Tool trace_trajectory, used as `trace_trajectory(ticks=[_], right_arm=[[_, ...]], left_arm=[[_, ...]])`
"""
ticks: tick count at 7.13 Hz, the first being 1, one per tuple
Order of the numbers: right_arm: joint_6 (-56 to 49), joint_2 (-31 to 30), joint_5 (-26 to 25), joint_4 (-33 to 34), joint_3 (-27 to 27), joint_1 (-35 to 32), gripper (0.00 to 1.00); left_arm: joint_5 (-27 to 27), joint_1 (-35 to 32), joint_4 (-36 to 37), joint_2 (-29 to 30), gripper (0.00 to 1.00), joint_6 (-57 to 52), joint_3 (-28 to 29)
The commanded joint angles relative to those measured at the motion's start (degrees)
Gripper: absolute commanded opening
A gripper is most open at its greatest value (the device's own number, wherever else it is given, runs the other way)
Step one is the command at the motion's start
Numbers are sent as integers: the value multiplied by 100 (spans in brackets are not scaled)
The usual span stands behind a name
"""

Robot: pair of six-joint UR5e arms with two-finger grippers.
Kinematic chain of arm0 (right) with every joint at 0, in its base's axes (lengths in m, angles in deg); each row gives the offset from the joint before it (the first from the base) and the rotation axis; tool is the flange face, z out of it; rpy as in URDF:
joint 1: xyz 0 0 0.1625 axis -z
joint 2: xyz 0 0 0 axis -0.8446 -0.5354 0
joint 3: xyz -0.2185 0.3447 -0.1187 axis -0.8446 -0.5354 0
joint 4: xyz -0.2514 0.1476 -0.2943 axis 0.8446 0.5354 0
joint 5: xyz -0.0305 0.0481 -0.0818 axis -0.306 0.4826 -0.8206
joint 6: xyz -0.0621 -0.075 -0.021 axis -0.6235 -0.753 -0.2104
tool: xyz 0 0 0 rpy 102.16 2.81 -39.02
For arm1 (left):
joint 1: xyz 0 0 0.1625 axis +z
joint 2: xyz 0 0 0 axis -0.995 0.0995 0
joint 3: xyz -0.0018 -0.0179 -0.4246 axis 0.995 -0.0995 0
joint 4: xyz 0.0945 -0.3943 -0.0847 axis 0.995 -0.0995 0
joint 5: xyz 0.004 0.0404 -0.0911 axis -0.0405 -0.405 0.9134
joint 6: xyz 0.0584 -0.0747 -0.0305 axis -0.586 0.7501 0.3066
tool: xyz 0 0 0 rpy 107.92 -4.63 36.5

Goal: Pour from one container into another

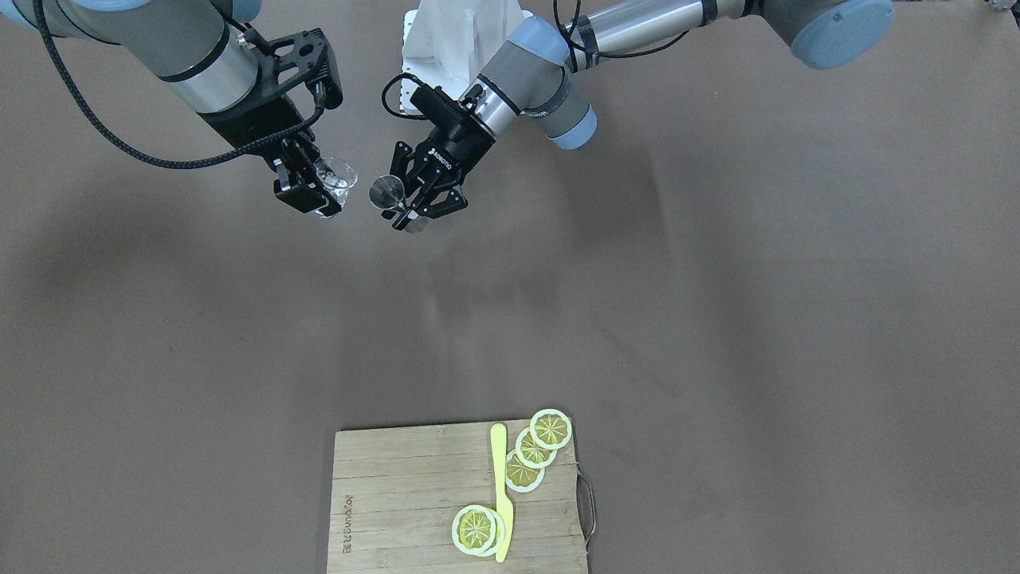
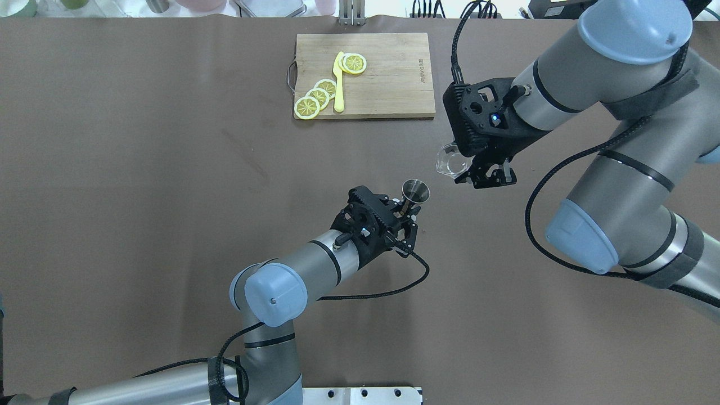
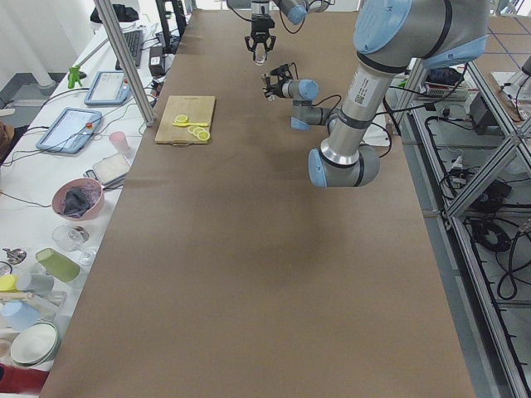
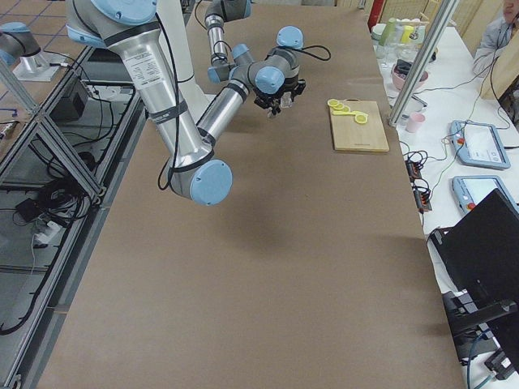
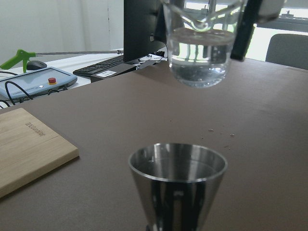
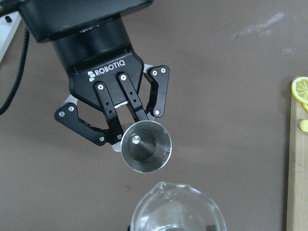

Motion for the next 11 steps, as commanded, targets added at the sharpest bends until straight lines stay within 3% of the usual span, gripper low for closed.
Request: trace_trajectory(ticks=[1,4,11], right_arm=[[9,0,-249,92,95,87,0],[9,0,-399,162,113,140,0],[9,166,-751,486,140,255,0]], left_arm=[[-131,-3,-19,67,0,-421,57],[-185,-3,-360,50,0,-441,101],[-308,-3,-371,67,0,-485,180]])
